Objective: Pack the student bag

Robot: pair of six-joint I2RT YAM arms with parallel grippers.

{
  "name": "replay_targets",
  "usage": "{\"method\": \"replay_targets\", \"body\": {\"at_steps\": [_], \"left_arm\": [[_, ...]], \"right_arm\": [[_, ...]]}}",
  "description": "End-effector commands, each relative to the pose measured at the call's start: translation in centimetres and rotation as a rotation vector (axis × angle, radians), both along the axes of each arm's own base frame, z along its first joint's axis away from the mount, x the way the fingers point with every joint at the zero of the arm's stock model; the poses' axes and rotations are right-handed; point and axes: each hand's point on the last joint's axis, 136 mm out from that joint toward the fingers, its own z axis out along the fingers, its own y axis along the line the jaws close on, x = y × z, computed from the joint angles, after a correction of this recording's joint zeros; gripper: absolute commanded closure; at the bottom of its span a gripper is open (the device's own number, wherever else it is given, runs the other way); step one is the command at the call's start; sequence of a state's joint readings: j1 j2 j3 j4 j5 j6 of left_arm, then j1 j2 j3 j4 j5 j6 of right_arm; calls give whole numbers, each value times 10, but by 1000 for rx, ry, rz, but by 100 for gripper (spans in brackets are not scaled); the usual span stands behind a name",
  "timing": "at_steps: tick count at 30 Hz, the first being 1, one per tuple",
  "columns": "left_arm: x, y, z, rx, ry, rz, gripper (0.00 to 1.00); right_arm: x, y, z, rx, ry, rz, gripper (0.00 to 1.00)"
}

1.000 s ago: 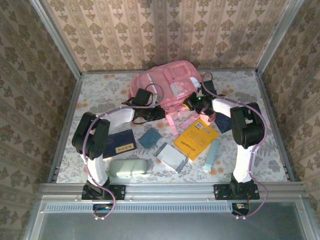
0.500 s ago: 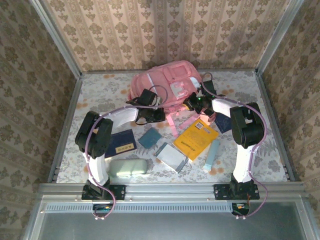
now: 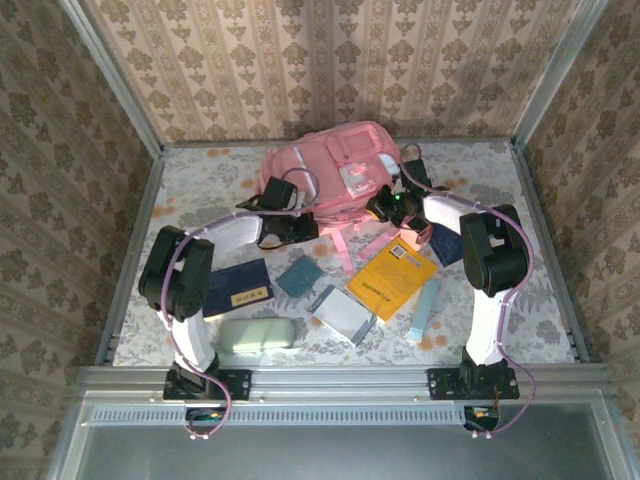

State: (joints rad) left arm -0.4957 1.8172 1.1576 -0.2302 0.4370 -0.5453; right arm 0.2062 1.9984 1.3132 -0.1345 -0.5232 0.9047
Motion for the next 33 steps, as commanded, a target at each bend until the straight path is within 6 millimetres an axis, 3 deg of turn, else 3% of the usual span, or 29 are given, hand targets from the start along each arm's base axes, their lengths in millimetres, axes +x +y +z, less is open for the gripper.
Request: {"method": "replay_targets", "body": {"at_steps": [1, 13, 22, 25, 29, 33], "left_arm": [[0, 19, 7, 14, -4, 46, 100], [9, 87, 24, 58, -41, 192, 100], [15, 112, 60, 118, -137, 230, 100], [18, 108, 79, 118, -184, 204, 100], [17, 87, 96, 157, -243, 126, 100], [14, 67, 106, 211, -294, 65, 100]], "right_arm": [[18, -24, 16, -78, -73, -31, 100], [36, -57, 26, -172, -100, -64, 100], [55, -78, 43, -241, -134, -53, 95], [59, -74, 53, -241, -160, -16, 85], [53, -57, 76, -293, -228, 76, 50], [37, -54, 104, -446, -265, 127, 40]]}}
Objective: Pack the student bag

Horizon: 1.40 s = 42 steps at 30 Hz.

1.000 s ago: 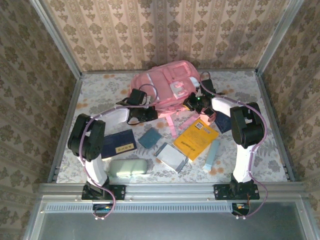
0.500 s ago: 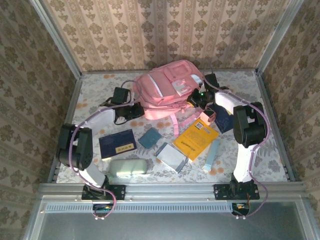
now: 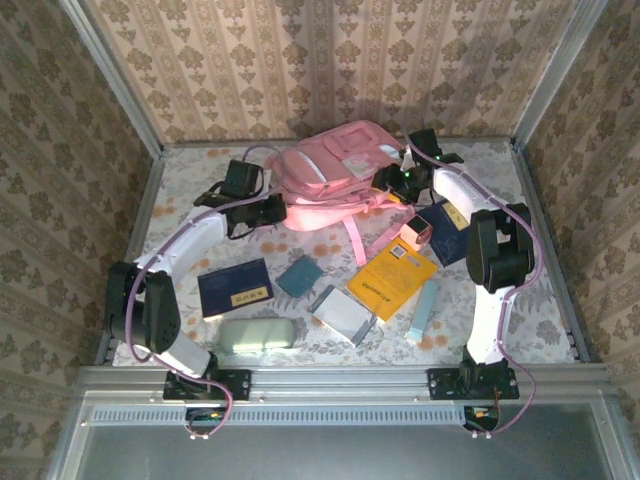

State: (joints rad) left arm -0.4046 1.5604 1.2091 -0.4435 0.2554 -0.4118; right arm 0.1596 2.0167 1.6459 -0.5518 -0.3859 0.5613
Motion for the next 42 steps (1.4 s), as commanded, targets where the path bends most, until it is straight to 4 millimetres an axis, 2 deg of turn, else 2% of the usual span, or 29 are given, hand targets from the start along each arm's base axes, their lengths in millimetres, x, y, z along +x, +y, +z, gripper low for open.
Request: {"method": "replay_targets", "body": {"at_steps": [1, 4, 7, 11, 14, 17, 20, 22, 25, 27, 29, 34, 42], "left_arm": [[0, -4, 19, 83, -71, -32, 100], [-3, -9, 25, 79, -89, -38, 100], [-8, -11, 27, 79, -104, -41, 100], [-10, -11, 26, 66, -104, -33, 100], [-10, -15, 26, 39, -100, -40, 100], [-10, -18, 27, 19, -111, -42, 100], [-10, -19, 29, 1, -126, -44, 100], [-11, -20, 32, -16, -141, -48, 100], [-14, -21, 33, -37, -151, -52, 100], [-15, -22, 34, -45, -151, -56, 100], [-15, -24, 34, -51, -150, -61, 100], [-16, -26, 36, -72, -156, -70, 100], [-17, -29, 40, -90, -162, -79, 100]], "right_arm": [[8, -13, 59, -197, -183, 20, 40], [-4, -10, 78, -335, -243, 59, 38], [-14, -7, 90, -469, -282, 91, 27], [-18, 5, 97, -415, -309, 112, 22], [-22, 37, 111, -291, -397, 207, 23], [-34, 80, 127, -168, -539, 359, 29], [-60, 120, 137, -95, -791, 565, 33], [-79, 138, 130, -122, -908, 685, 31], [-98, 164, 117, -90, -938, 859, 34], [-104, 177, 105, -108, -946, 934, 37], [-104, 186, 97, -114, -952, 974, 40], [-91, 200, 85, -97, -919, 983, 44], [-72, 210, 62, -127, -845, 972, 48]]}}
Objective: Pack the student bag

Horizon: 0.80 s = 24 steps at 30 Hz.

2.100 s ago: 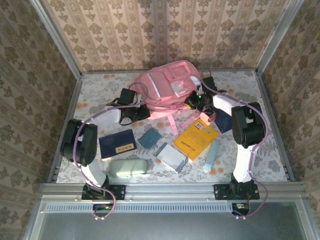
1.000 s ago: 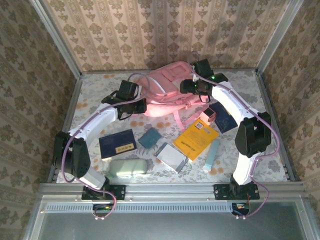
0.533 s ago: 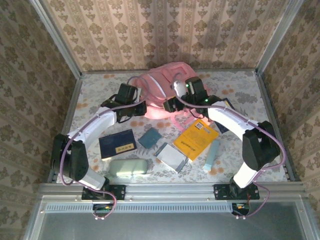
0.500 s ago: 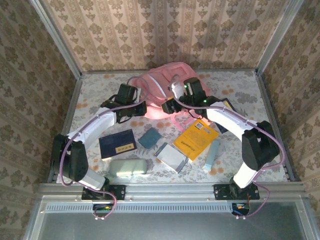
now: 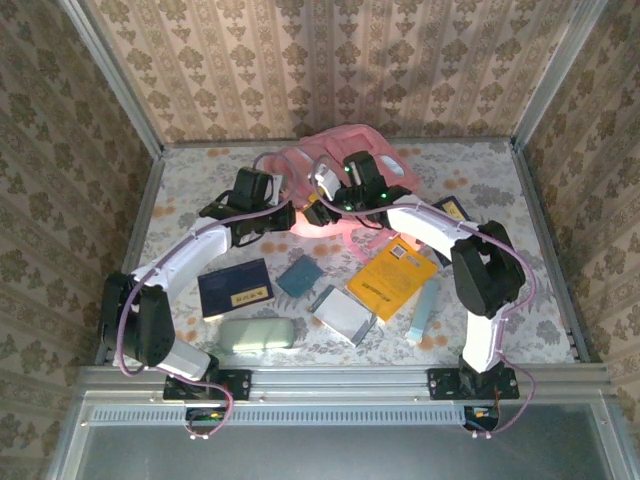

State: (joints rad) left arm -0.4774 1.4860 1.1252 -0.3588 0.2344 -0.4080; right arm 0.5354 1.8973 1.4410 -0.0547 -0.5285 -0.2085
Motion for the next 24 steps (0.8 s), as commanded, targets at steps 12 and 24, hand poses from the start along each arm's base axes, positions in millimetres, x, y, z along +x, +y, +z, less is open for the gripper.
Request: {"method": "replay_targets", "body": {"at_steps": [12, 24], "left_arm": [[1, -9, 32, -89, -79, -13, 100], [15, 35, 20, -83, -18, 123, 100]], "right_arm": [[5, 2, -25, -67, 25, -5, 94], [-13, -27, 7, -1, -97, 16, 100]]}}
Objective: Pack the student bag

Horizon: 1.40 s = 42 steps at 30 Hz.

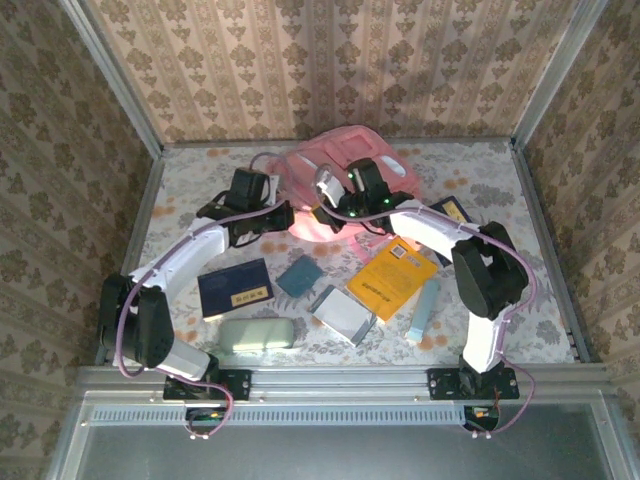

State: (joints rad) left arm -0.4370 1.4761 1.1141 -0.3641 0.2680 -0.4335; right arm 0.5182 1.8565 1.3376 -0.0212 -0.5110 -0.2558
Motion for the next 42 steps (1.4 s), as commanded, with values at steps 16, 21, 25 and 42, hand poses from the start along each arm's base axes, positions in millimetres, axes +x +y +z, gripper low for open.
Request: {"method": "replay_targets", "body": {"at_steps": [16, 21, 25, 42], "left_arm": [[53, 92, -4, -152, 43, 295, 100], [60, 87, -3, -208, 37, 281, 100], [57, 72, 7, -292, 29, 257, 100], [-14, -14, 81, -330, -89, 15, 100]], "right_arm": [[-54, -31, 49, 75, -267, 197, 100], [-64, -39, 39, -21, -349, 235, 100], [-63, -38, 42, -45, -339, 226, 53], [-78, 4, 80, -3, -326, 162, 30]]}}
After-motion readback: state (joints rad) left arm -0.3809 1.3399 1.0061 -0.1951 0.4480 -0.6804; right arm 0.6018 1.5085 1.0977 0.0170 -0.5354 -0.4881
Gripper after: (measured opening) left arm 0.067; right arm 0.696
